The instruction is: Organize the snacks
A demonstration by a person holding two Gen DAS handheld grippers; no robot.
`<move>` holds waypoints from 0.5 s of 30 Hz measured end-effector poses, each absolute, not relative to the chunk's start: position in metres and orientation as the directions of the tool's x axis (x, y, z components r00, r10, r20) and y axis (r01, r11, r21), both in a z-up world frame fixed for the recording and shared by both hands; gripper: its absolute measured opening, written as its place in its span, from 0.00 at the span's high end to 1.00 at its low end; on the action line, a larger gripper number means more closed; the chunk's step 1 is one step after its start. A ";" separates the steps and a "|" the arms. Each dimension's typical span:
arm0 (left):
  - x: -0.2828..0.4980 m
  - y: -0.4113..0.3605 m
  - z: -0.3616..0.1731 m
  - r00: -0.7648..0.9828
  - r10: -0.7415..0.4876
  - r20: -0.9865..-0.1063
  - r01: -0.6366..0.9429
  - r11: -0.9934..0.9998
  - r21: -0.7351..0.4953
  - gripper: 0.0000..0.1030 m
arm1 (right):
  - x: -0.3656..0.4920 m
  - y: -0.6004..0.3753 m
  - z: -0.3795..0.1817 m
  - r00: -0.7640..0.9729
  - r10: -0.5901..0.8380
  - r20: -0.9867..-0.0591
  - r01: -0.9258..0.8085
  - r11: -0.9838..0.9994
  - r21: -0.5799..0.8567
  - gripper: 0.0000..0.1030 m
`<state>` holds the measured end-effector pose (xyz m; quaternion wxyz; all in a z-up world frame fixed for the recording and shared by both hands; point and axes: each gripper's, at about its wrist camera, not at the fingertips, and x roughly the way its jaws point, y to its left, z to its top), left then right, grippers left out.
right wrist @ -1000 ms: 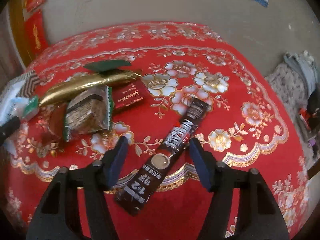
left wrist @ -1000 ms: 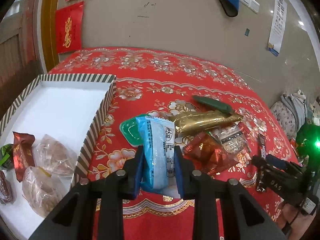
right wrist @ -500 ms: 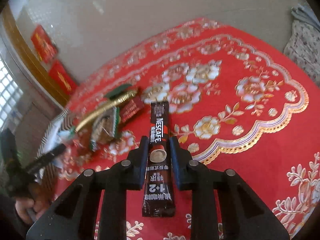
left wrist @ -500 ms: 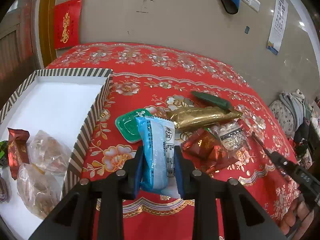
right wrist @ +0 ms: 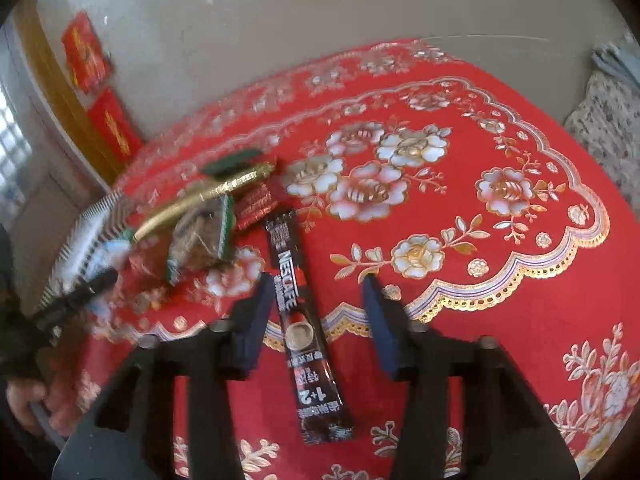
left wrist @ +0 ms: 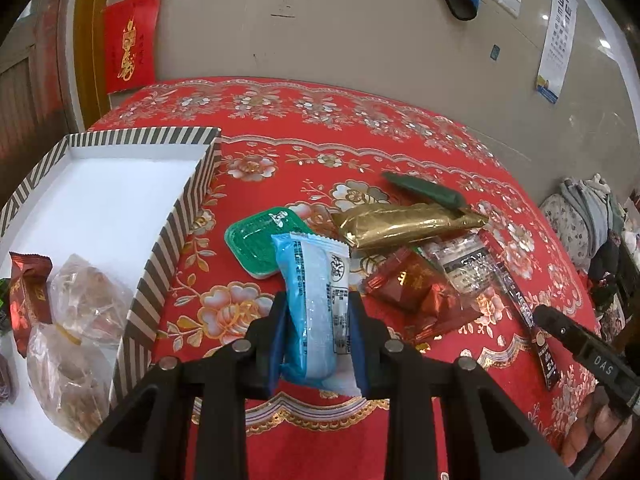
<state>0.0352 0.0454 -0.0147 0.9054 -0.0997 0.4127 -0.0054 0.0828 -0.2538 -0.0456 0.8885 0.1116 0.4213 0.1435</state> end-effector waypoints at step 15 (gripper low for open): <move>0.035 0.046 -0.013 0.659 -0.100 -0.746 -0.073 0.978 -0.196 0.70 | 0.073 -0.200 -0.054 0.536 0.223 -0.814 -0.380 0.925 0.003 0.05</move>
